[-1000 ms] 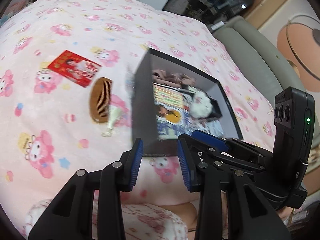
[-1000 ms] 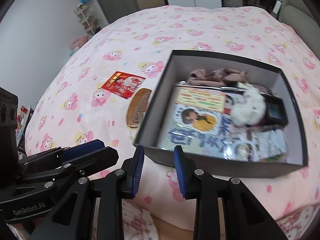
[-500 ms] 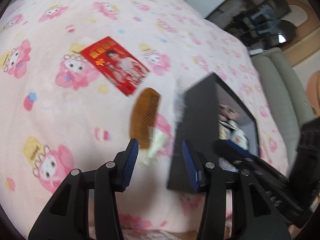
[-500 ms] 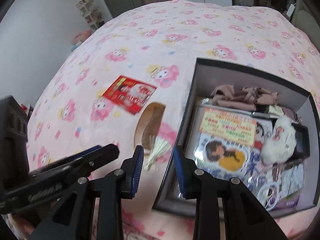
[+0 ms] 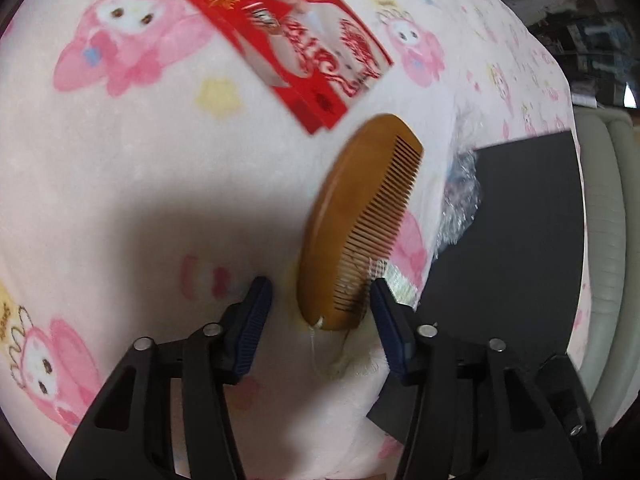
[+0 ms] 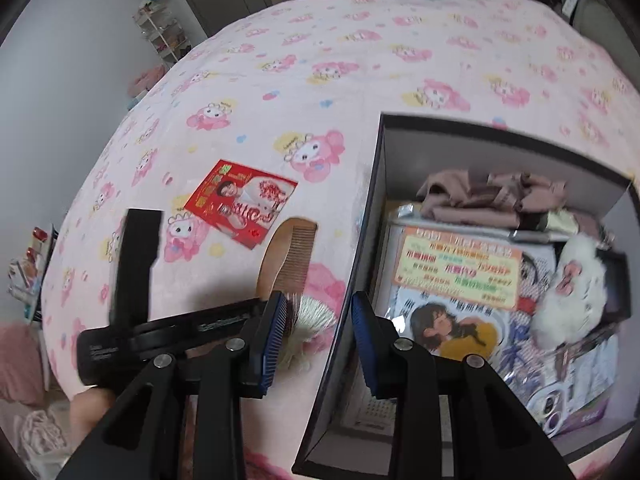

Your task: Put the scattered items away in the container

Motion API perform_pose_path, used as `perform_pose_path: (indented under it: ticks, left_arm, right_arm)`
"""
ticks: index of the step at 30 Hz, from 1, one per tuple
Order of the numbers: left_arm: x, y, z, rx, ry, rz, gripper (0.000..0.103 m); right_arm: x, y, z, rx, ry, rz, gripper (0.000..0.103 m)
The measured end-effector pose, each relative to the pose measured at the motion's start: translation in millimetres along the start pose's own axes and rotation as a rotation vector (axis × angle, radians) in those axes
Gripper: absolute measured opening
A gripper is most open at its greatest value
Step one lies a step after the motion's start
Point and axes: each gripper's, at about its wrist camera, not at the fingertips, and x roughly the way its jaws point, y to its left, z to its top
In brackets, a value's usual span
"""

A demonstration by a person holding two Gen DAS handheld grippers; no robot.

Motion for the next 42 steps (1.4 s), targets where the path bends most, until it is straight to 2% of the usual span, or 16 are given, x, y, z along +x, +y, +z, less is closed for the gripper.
perform_pose_path:
  ticks: [1,4,9,15,17,22,24,28,31,36,38,42]
  left_arm:
    - [-1.5,-1.6,-1.6,0.008,-0.006,-0.007,0.024]
    - [-6.8,-0.5,-8.0,0.0,-0.01,-0.064,0.011]
    - [-42.5,-2.1,-33.4,0.031,-0.096,-0.149,0.006]
    - [-102.2,-6.3,-79.8,0.04,-0.204,-0.321,0.006]
    - [-118.6,-13.6,-94.4,0.081,-0.224,-0.358,0.007]
    - [-141.7,-44.1,-140.1,0.186,-0.274,-0.302,0.008]
    - [-135.6,-48.9,-152.6,0.178,-0.249,-0.298,0.008]
    - [-141.7,-51.4,-177.0,0.177,-0.24,-0.313,0.009]
    - [-142.5,-56.3,-189.8,0.178,-0.237,-0.295,0.009]
    - [-133.1,-67.5,-211.3,0.198,-0.175,-0.309,0.01]
    - [-125.4,-73.0,-217.7,0.214,-0.151,-0.323,0.0]
    - [-99.2,-88.1,-218.9,0.246,-0.099,-0.33,0.001]
  right_arm:
    - [0.4,-0.2,-2.7,0.001,0.002,0.003,0.031]
    - [0.2,-2.5,-13.2,0.011,0.014,0.016,0.031]
    - [-12.4,-7.3,-29.6,0.014,0.018,0.01,0.031]
    - [-48.9,-16.5,-53.2,-0.001,-0.009,0.02,0.031]
    - [-64.7,-23.8,-62.5,0.009,-0.025,0.018,0.031]
    - [-104.2,-54.9,-90.9,0.078,-0.069,0.083,0.031]
    - [-110.2,-67.1,-103.9,0.108,-0.06,0.087,0.031]
    - [-111.4,-86.5,-133.0,0.146,-0.01,0.159,0.031]
    - [-107.0,-94.9,-142.7,0.158,0.012,0.16,0.031]
    - [-100.1,-95.0,-146.4,0.169,0.029,0.209,0.031]
    - [-95.7,-93.8,-147.8,0.168,0.039,0.222,0.031]
    - [-90.3,-98.2,-150.6,0.188,0.066,0.254,0.031]
